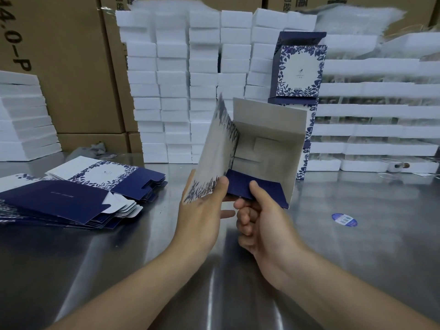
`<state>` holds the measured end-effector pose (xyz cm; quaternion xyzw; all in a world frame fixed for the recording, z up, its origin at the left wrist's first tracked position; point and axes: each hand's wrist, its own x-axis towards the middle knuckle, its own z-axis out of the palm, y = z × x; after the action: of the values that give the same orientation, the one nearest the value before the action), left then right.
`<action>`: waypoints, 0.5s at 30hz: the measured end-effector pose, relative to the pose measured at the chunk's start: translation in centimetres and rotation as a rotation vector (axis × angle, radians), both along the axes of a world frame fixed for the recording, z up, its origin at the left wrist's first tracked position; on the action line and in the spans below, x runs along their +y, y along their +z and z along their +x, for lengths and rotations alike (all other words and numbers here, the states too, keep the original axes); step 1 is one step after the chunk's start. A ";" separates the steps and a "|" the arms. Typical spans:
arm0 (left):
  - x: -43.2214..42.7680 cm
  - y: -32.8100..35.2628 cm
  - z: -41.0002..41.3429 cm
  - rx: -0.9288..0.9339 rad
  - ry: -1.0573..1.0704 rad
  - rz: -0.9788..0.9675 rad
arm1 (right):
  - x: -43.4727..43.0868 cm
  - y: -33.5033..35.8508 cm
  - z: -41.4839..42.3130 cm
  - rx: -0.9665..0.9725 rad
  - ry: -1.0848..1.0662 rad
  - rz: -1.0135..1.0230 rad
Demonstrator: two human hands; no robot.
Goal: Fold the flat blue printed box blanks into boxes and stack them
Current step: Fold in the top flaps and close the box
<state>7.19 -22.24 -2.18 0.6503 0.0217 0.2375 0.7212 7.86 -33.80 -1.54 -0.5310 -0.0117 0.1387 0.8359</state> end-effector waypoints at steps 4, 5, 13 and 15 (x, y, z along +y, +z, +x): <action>0.3 -0.5 0.1 0.299 0.029 0.083 | -0.1 -0.1 0.2 0.009 -0.029 0.023; 0.4 -0.6 0.3 0.314 0.002 0.051 | 0.0 -0.1 0.2 0.003 -0.036 0.019; 0.0 -0.7 0.4 0.231 -0.121 -0.097 | 0.1 0.2 -0.1 -0.052 -0.030 -0.005; 0.0 -0.6 0.4 0.218 -0.111 -0.104 | 0.1 0.2 -0.2 -0.052 0.001 -0.011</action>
<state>7.57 -22.23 -2.83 0.6343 0.0760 0.1236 0.7594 7.62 -33.72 -1.34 -0.5391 -0.0332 0.1253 0.8322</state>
